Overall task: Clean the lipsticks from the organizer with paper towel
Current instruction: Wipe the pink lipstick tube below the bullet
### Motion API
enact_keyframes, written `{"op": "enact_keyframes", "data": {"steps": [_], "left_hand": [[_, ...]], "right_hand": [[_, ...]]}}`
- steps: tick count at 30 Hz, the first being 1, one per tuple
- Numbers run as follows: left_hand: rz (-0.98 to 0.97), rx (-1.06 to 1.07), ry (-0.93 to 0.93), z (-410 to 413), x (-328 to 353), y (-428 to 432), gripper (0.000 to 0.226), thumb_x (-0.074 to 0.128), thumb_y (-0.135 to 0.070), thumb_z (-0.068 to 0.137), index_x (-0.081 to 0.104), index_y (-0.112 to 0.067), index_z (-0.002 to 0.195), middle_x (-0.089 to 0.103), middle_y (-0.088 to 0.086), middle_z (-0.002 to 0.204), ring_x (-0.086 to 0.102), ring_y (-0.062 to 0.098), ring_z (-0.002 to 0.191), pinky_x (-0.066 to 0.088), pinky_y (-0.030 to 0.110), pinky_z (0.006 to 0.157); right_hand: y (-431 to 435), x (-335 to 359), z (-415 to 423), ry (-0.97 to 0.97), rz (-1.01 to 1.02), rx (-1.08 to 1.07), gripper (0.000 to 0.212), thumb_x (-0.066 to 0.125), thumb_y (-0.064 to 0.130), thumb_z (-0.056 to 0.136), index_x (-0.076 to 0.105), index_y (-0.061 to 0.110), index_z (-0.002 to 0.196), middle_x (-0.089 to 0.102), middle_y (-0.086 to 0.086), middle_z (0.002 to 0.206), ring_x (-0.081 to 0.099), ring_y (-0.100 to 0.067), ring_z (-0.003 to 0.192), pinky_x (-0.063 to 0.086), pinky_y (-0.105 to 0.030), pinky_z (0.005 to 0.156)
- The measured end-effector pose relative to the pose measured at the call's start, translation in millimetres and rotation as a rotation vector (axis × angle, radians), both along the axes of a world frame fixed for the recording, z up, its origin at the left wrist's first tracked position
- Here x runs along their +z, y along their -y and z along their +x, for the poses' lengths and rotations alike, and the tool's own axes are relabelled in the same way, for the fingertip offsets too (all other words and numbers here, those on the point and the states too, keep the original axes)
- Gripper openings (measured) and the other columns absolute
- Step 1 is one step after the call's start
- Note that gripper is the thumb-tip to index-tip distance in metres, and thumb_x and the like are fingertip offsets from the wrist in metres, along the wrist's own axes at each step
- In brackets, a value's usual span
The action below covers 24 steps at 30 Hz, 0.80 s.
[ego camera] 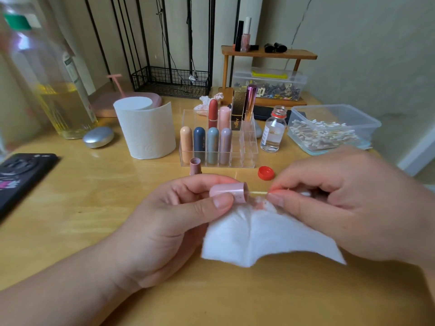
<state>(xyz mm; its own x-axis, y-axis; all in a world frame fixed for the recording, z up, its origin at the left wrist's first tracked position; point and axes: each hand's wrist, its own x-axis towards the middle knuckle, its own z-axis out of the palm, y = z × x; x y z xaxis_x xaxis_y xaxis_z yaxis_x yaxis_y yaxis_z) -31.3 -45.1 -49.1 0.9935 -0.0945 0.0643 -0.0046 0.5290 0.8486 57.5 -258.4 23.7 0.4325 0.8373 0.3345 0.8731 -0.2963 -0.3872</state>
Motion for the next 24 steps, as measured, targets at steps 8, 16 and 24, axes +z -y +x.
{"op": "enact_keyframes", "data": {"steps": [8, 16, 24], "left_hand": [[0.089, 0.072, 0.001, -0.3, -0.9, 3.7, 0.031, 0.073, -0.008, 0.076, 0.072, 0.001, 0.105, 0.058, 0.04, 0.118, 0.053, 0.041, 0.104, 0.042, 0.048, 0.096], [0.098, 0.065, -0.003, -0.4, -0.2, 2.6, 0.029, 0.073, -0.011, 0.074, 0.074, -0.002, 0.102, 0.067, 0.022, 0.1, 0.057, 0.034, 0.095, 0.052, 0.033, 0.085], [0.116, 0.074, -0.013, -2.3, 2.9, 5.9, 0.031, 0.071, -0.009, 0.076, 0.071, 0.004, 0.104, 0.061, 0.039, 0.112, 0.059, 0.038, 0.099, 0.049, 0.041, 0.09]], "right_hand": [[3.8, 0.6, -3.2, -0.052, 0.038, 0.042, 0.008, 0.07, 0.023, 0.085, 0.071, 0.023, 0.077, 0.06, 0.0, 0.059, 0.057, -0.016, 0.054, 0.042, -0.027, 0.048], [0.8, 1.7, -4.0, 0.019, 0.006, -0.06, 0.013, 0.066, 0.029, 0.085, 0.07, 0.024, 0.073, 0.059, 0.007, 0.057, 0.055, -0.01, 0.055, 0.037, -0.016, 0.046], [1.3, 3.5, -8.5, -0.061, -0.024, 0.009, 0.012, 0.067, 0.027, 0.085, 0.068, 0.024, 0.074, 0.058, 0.003, 0.057, 0.054, -0.011, 0.054, 0.036, -0.013, 0.046]]}}
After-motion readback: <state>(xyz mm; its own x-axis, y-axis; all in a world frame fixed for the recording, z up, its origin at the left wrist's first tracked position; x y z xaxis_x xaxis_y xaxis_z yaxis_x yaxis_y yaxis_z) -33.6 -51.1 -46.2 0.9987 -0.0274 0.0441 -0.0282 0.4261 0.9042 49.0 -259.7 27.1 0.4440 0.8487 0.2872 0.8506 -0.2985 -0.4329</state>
